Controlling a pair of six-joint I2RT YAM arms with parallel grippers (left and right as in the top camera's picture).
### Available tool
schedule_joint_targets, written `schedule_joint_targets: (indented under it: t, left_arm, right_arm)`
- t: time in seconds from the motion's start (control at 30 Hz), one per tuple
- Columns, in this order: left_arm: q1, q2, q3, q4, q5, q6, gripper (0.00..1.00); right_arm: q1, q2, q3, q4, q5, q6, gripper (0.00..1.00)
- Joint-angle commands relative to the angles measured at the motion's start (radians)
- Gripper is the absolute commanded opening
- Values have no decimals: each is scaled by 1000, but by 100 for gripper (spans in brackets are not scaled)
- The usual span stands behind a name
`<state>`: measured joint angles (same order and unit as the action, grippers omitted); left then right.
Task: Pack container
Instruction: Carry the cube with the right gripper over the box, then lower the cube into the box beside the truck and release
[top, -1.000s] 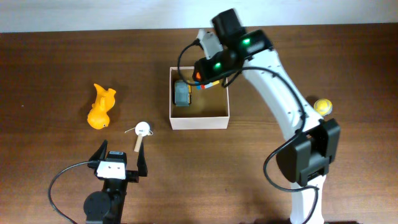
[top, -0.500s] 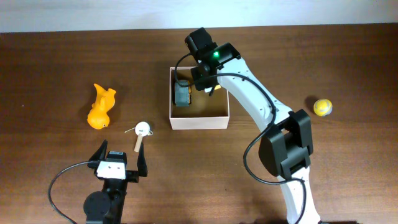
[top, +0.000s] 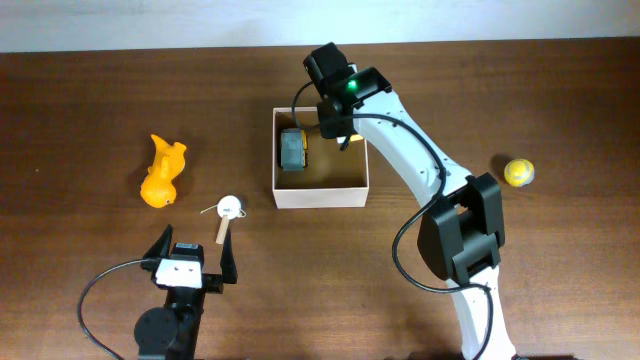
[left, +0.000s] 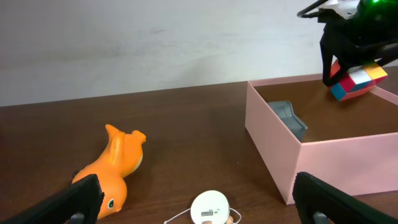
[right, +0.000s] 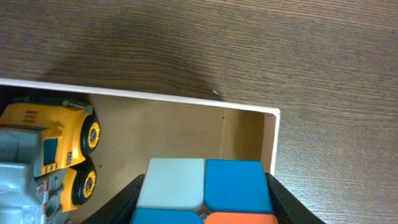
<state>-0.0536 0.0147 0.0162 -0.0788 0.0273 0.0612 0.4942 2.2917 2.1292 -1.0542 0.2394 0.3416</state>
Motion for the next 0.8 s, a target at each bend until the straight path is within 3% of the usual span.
schedule_joint_targets:
  t: [0.0,0.4,0.5,0.77]
  left_arm:
    - [4,-9,-8,0,11,16,99]
    - [4,-9,-8,0,11,16,99]
    - [4,-9,-8,0,11,16,99]
    - [4,-9,-8,0,11,16,99]
  right_arm:
    - [-3,10,14,-6,16,42,48]
    - [-4,24,14,-10,-3,60,49]
    - [-6,24,14,-6,-3,60,57]
    - [-5,24,14,-4,-3,59,62]
